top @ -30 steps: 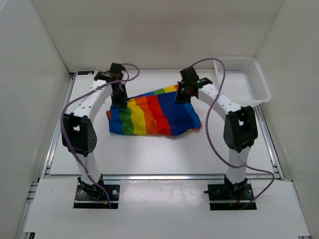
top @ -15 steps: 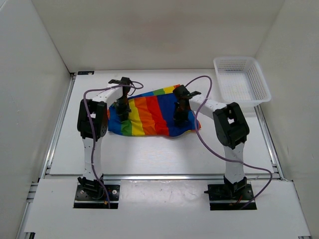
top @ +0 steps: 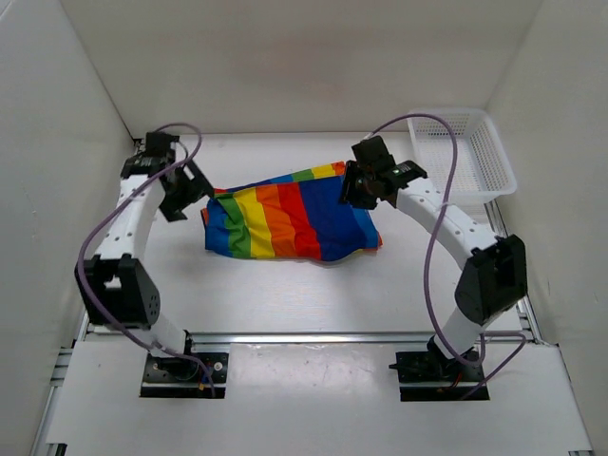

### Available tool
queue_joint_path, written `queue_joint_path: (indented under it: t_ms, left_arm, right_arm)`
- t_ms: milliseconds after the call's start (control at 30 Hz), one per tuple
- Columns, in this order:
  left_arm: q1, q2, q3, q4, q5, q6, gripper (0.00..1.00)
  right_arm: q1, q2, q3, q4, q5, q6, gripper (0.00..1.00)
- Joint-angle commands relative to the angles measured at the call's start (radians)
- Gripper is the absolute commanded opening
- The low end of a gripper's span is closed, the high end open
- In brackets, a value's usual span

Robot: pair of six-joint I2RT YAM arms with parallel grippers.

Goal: Fold and stack the shorts
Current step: Fold the shorts

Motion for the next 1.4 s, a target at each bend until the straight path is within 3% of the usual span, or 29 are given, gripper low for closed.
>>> queue_joint_path:
  t_ms: [0, 100, 333, 767, 833, 900, 933, 1067, 1367]
  left_arm:
    - [0.052, -0.069, -0.244, 0.137, 0.159, -0.159, 0.99]
    - [0.065, -0.060, -0.352, 0.214, 0.210, -0.199, 1.00]
    - [0.074, 0.029, -0.370, 0.305, 0.189, -0.257, 1.00]
    - [0.083, 0.168, -0.392, 0.356, 0.078, -0.291, 0.72]
    - [0.096, 0.153, -0.425, 0.356, 0.090, -0.291, 0.79]
    - [0.096, 0.135, -0.445, 0.356, 0.103, -0.291, 0.97]
    - [0.106, 0.124, -0.456, 0.356, 0.122, -0.291, 1.00]
    - [0.117, 0.069, -0.497, 0.336, 0.167, -0.269, 1.00]
    - [0.086, -0.025, -0.433, 0.212, -0.006, -0.251, 1.00]
  right_arm:
    - [0.001, -0.073, -0.048, -0.049, 0.040, -0.023, 0.50]
    - [0.001, -0.113, -0.085, -0.060, 0.020, -0.032, 0.50]
    - [0.001, -0.147, -0.180, -0.060, 0.010, -0.032, 0.51]
    - [0.001, -0.157, -0.180, -0.078, 0.020, -0.052, 0.53]
    - [0.001, -0.166, -0.180, -0.088, 0.020, -0.061, 0.53]
    - [0.001, -0.166, -0.180, -0.088, 0.029, -0.061, 0.53]
    - [0.001, -0.166, -0.180, -0.088, 0.029, -0.061, 0.53]
    - [0.001, -0.166, -0.180, -0.088, 0.029, -0.061, 0.53]
    - [0.001, -0.157, -0.180, -0.088, 0.029, -0.061, 0.53]
